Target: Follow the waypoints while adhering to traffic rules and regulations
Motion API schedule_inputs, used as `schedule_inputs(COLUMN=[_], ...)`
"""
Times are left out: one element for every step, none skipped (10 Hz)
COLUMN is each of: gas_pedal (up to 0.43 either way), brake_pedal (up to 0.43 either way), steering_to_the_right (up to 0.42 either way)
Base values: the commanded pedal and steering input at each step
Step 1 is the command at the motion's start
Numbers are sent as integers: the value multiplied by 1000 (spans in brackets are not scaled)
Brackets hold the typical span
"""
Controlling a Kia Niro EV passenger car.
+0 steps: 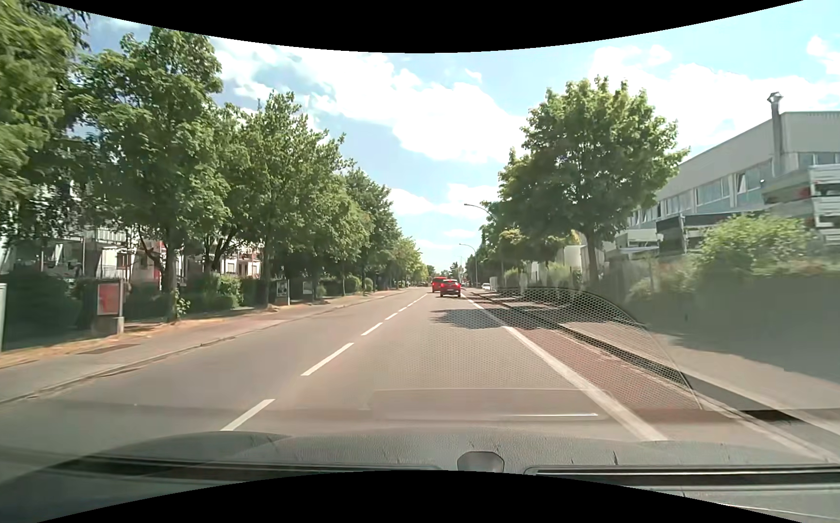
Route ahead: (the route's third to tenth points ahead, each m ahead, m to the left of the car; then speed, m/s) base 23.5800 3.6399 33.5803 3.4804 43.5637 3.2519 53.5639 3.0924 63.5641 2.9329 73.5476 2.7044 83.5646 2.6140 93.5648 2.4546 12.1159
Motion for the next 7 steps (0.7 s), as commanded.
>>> schedule_inputs(gas_pedal=[87,67,47,0,0,0,0], brake_pedal=[6,6,6,6,6,6,6], steering_to_the_right=[-3,-3,-3,-2,-2,-1,-1])
